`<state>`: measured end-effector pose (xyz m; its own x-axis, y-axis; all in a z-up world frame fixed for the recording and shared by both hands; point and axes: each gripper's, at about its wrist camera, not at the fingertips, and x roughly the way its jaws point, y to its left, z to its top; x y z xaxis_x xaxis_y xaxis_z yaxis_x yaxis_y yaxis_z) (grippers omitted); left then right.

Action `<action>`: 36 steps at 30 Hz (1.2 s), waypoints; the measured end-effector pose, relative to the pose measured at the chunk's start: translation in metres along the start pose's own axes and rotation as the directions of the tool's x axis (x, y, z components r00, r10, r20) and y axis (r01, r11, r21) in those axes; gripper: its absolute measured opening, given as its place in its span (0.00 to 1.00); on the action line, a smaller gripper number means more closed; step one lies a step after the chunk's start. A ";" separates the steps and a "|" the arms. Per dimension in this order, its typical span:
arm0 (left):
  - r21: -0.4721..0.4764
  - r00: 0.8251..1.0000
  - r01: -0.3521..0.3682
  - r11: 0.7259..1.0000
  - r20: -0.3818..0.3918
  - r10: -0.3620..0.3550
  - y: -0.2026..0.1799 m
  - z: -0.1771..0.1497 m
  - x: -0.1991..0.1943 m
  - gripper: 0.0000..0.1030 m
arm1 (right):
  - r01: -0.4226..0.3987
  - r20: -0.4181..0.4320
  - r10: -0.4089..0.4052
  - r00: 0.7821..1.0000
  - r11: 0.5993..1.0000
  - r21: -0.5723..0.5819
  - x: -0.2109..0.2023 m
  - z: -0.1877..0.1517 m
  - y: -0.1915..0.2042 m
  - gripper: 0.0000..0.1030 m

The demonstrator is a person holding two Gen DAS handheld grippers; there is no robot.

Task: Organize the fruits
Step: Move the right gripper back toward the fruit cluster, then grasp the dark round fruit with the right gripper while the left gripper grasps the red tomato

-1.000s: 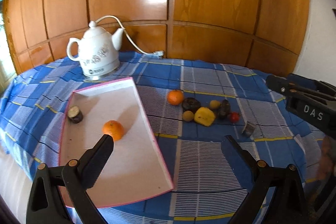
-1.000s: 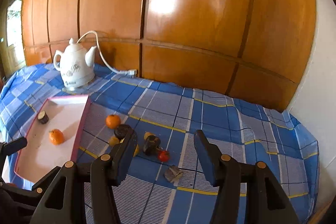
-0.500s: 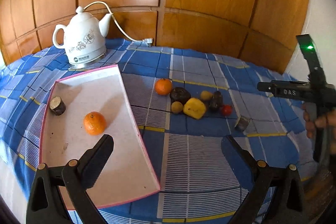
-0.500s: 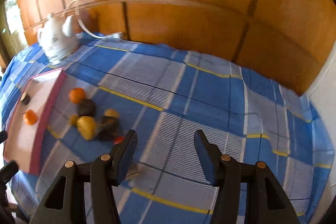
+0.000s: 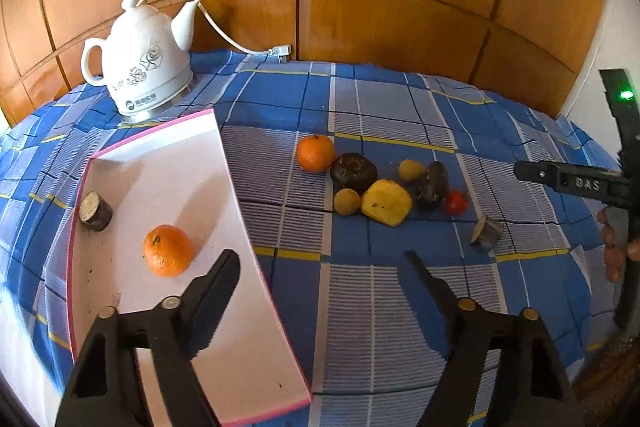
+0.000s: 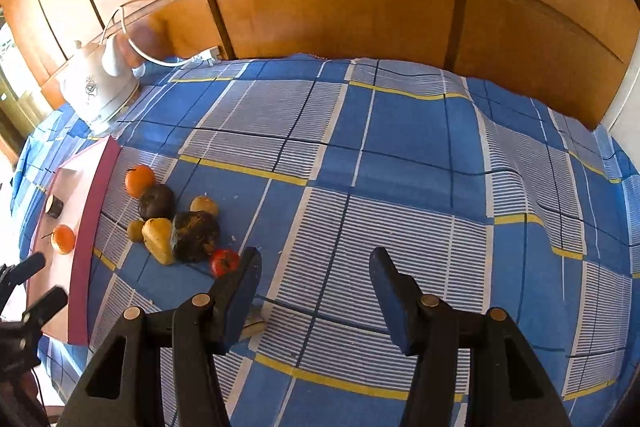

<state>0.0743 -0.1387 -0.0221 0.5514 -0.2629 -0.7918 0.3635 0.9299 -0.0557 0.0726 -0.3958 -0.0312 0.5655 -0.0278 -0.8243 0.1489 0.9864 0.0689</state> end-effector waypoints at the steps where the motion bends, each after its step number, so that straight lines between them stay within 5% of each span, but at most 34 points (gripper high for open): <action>1: -0.005 1.000 -0.002 1.000 -0.008 0.002 0.002 0.003 0.003 0.73 | 0.004 0.001 -0.004 1.000 1.000 -0.003 0.000 0.000 0.000 0.55; 12: -0.107 0.997 0.035 0.994 -0.070 -0.043 0.021 0.060 0.045 0.56 | 0.001 -0.007 -0.001 1.000 0.999 -0.041 0.003 0.000 0.011 0.55; 25: -0.174 0.989 0.000 0.985 -0.144 -0.025 0.031 0.107 0.124 0.57 | -0.069 0.018 0.068 0.998 0.996 0.053 0.001 0.008 -0.002 0.55; 31: -0.191 0.989 0.010 0.981 -0.141 -0.038 0.030 0.110 0.133 0.58 | -0.171 0.026 0.171 0.985 0.985 -0.003 0.004 0.008 0.018 0.55; 36: -0.142 0.998 -0.005 0.990 -0.065 -0.005 0.024 0.109 0.112 0.61 | -0.204 -0.012 0.204 0.979 0.971 -0.127 0.022 0.008 0.053 0.55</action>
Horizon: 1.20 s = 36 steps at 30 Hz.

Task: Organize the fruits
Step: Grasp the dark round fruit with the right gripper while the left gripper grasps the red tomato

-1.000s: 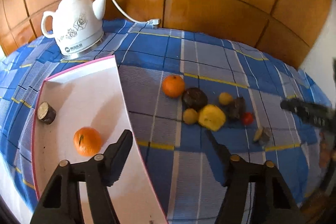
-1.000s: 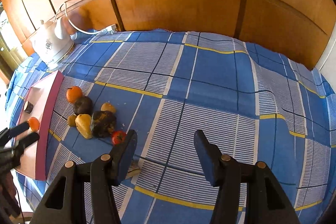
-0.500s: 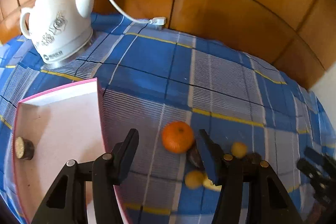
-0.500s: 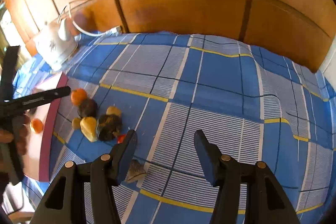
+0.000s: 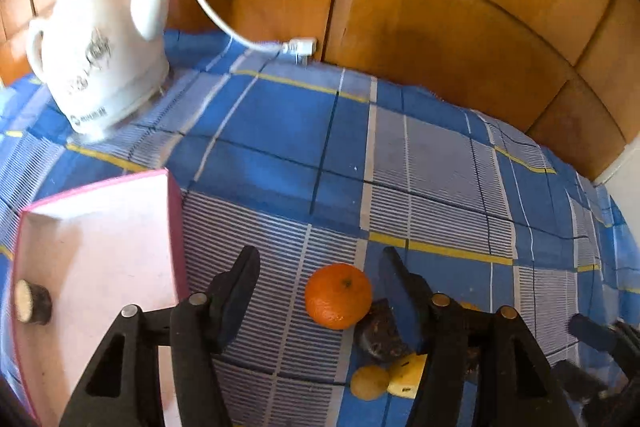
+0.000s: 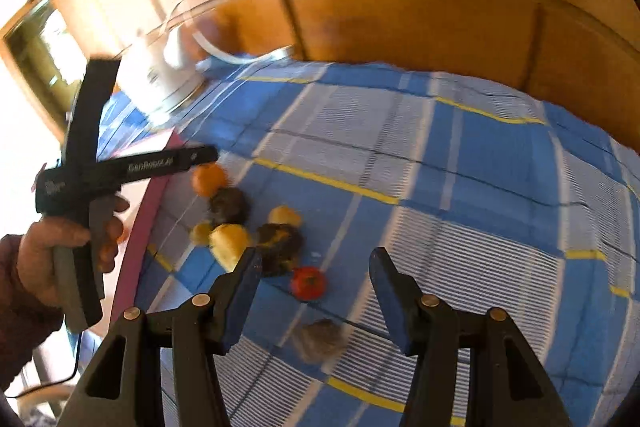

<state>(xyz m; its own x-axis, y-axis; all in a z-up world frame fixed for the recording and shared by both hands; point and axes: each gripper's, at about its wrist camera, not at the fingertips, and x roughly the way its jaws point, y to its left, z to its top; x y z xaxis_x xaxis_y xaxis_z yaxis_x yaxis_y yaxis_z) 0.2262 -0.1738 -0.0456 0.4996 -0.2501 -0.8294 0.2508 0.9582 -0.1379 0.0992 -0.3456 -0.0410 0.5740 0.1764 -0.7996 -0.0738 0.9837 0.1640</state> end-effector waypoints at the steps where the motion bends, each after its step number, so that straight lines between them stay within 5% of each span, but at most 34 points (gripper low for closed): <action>1: 0.008 1.000 0.007 1.000 0.011 -0.007 0.000 0.000 -0.005 0.61 | 0.007 -0.009 -0.007 1.000 1.000 -0.014 0.005 0.000 0.003 0.55; 7: 0.088 0.999 0.036 0.995 0.031 -0.039 -0.004 -0.015 -0.027 0.61 | 0.004 -0.036 -0.005 0.999 0.999 -0.032 0.026 0.001 0.004 0.55; 19: 0.079 0.995 0.100 0.992 0.009 -0.101 0.005 -0.054 -0.054 0.61 | -0.059 -0.073 0.055 0.996 0.997 -0.045 0.058 0.003 0.013 0.60; 21: 0.087 0.994 0.105 0.991 0.004 -0.106 0.003 -0.059 -0.057 0.61 | -0.088 -0.076 0.085 0.994 0.996 -0.034 0.057 0.005 0.009 0.50; 28: 0.144 0.994 0.111 0.983 -0.025 -0.108 -0.011 -0.081 -0.063 0.61 | -0.127 0.039 0.127 0.991 0.992 -0.008 0.010 0.014 0.007 0.44; 36: 0.180 0.994 0.104 0.978 -0.058 -0.095 -0.023 -0.095 -0.062 0.56 | -0.031 0.117 0.024 0.993 0.997 0.065 -0.020 0.025 -0.019 0.44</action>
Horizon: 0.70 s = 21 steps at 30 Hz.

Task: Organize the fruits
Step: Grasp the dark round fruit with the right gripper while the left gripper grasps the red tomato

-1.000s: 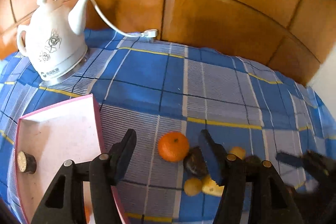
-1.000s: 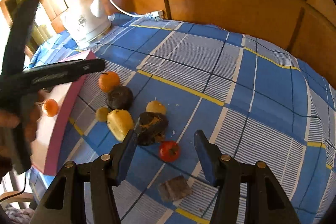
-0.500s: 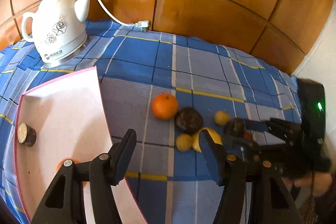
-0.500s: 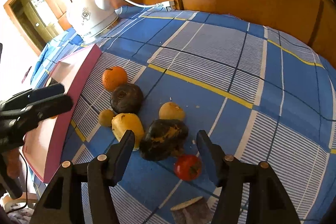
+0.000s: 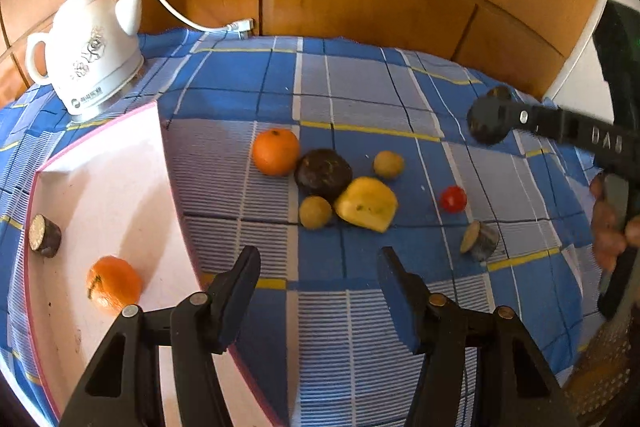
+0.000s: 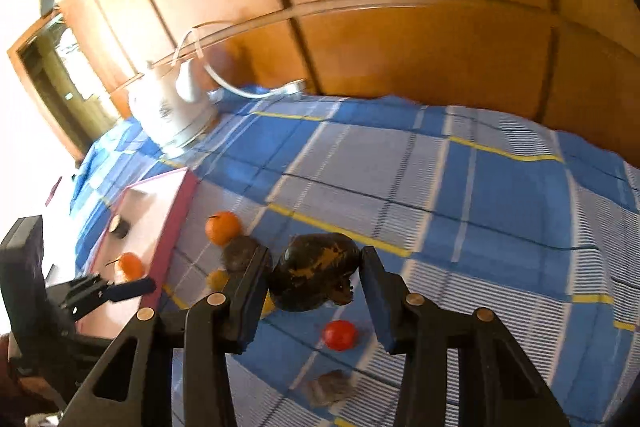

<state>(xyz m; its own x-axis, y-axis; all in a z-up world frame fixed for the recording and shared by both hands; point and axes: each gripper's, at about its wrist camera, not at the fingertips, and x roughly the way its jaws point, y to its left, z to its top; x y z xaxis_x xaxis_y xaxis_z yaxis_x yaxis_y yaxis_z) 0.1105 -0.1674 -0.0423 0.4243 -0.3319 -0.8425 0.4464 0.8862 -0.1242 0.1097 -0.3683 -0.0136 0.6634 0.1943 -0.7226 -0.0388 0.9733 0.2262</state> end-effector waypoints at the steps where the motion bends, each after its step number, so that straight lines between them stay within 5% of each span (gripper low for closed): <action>1: 0.004 1.000 0.003 1.000 -0.005 -0.003 -0.003 -0.001 0.001 0.53 | 0.004 0.009 -0.004 1.000 1.000 0.008 -0.004 0.002 -0.003 0.44; 6: 0.048 1.000 0.023 0.999 -0.021 -0.022 -0.023 0.002 0.009 0.45 | 0.014 0.039 -0.016 0.999 0.999 0.043 -0.017 0.006 -0.014 0.44; 18: 0.196 0.995 0.096 0.976 -0.050 -0.087 -0.090 0.039 0.034 0.45 | 0.025 0.082 -0.035 0.996 0.993 0.118 -0.032 0.011 -0.030 0.44; 21: 0.193 0.989 0.131 0.973 -0.090 -0.115 -0.107 0.047 0.046 0.37 | 0.026 0.090 -0.037 0.995 0.992 0.123 -0.034 0.012 -0.030 0.44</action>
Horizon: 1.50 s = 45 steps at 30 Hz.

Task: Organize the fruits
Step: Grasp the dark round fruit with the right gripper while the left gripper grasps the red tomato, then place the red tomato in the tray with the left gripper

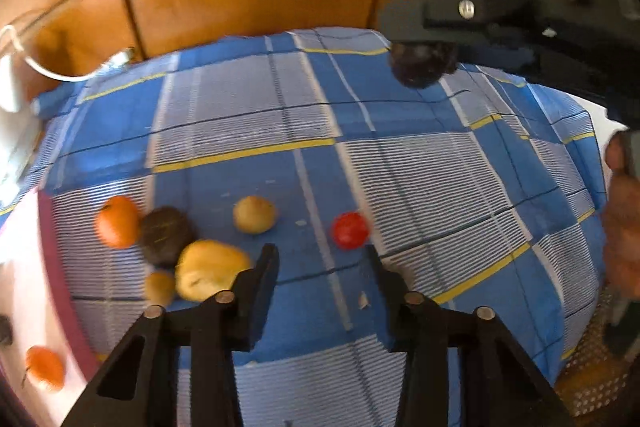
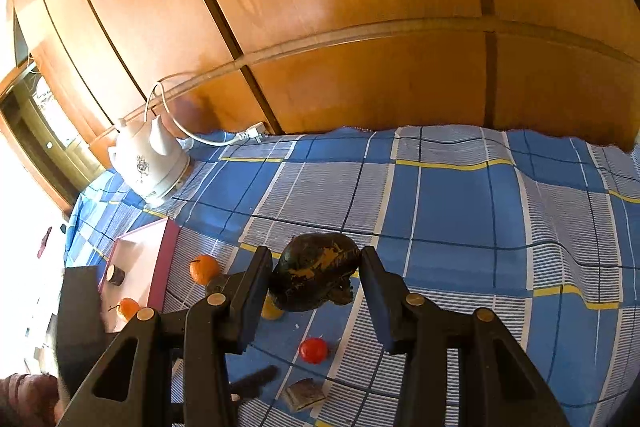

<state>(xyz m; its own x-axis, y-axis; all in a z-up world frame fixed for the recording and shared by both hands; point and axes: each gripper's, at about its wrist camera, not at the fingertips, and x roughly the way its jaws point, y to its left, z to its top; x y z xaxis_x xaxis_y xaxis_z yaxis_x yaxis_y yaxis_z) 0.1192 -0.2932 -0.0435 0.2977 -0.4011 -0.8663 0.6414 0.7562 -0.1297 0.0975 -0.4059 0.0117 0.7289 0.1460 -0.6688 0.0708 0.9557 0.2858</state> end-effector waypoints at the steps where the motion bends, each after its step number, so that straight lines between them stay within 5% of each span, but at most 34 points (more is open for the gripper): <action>1: -0.004 1.000 0.007 1.000 -0.009 -0.007 -0.003 0.004 0.004 0.36 | 0.002 0.002 -0.002 1.000 1.000 0.002 0.000 0.000 0.000 0.44; 11: -0.016 0.996 0.015 1.000 -0.084 -0.016 -0.013 0.013 0.046 0.29 | 0.044 0.001 -0.044 0.999 0.999 0.021 0.000 0.002 -0.008 0.44; 16: -0.006 0.999 0.018 1.000 -0.044 -0.018 -0.015 0.012 0.046 0.24 | 0.055 -0.002 -0.054 0.999 0.998 0.017 0.003 0.001 -0.009 0.44; 22: -0.096 0.997 0.056 0.994 0.054 -0.051 0.012 -0.001 -0.003 0.24 | 0.062 0.019 -0.062 0.998 0.998 0.021 -0.002 0.001 -0.012 0.44; 28: -0.216 0.985 0.004 0.976 0.168 0.034 0.066 -0.032 -0.071 0.25 | 0.036 -0.027 -0.038 0.999 0.997 -0.066 0.012 -0.009 0.008 0.44; 32: -0.324 0.963 -0.086 0.942 0.215 0.162 0.121 -0.060 -0.106 0.25 | 0.028 -0.040 -0.033 0.999 0.992 -0.124 0.017 -0.015 0.022 0.44; 38: -0.459 0.941 -0.214 0.862 0.140 0.308 0.201 -0.087 -0.111 0.25 | 0.046 -0.056 -0.054 0.997 0.989 -0.142 0.022 -0.021 0.025 0.44; 45: -0.548 0.935 -0.275 0.790 0.041 0.353 0.256 -0.102 -0.083 0.25 | 0.050 -0.069 -0.061 0.996 0.987 -0.150 0.027 -0.023 0.026 0.44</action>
<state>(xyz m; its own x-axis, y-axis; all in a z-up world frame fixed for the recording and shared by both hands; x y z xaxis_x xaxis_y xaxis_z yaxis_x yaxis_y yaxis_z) 0.1868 -0.0140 -0.0543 0.5339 -0.1288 -0.8357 0.0377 0.9910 -0.1286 0.1034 -0.3713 -0.0144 0.6744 0.1046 -0.7310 0.0044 0.9893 0.1456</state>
